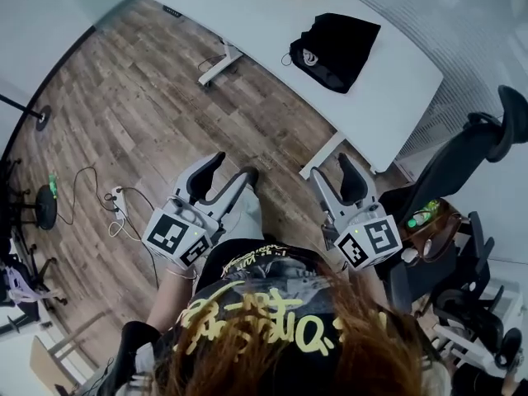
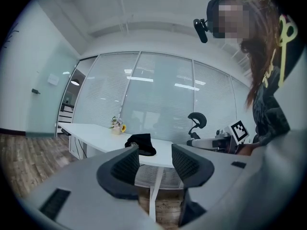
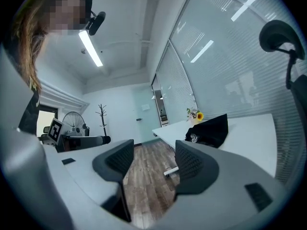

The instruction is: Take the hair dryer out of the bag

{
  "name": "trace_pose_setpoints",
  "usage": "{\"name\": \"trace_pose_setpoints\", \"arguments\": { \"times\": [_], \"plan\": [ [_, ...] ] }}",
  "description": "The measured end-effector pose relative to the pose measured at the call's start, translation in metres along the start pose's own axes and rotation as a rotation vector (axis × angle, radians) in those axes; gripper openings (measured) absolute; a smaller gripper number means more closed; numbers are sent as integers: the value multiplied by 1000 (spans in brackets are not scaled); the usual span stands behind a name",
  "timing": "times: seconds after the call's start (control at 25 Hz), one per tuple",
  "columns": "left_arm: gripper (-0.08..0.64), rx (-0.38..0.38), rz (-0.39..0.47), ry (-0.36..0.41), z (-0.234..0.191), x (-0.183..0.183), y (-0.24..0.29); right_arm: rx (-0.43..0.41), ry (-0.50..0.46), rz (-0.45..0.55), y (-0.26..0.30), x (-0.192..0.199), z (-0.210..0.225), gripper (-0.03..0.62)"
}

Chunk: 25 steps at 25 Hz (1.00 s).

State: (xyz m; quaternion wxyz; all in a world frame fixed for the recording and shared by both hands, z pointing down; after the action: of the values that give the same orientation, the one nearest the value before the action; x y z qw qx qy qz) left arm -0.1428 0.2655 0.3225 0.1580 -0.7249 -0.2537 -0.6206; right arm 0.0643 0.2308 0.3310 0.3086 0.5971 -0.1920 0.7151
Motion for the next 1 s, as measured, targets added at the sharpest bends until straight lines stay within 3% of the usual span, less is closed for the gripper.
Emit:
{"name": "trace_pose_setpoints", "arguments": {
  "times": [0.28, 1.0],
  "plan": [
    [204, 64, 22, 9, -51, -20, 71, 77, -1, 6, 49, -16, 45, 254],
    [202, 265, -66, 67, -155, -56, 212, 221, 34, 37, 175, -52, 121, 254]
  ]
}}
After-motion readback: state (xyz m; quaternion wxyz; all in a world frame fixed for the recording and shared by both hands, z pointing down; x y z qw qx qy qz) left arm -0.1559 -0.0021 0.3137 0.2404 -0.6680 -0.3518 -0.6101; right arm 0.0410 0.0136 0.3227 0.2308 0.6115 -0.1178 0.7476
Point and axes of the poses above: the fingertips, and each gripper's own axes: y forward along the fingers, z to its right, x out of its underside, the point moved 3 cm from there along -y, backward along the fingers, and after that the axes turned 1 degree about -z, right-handed, at the moved point
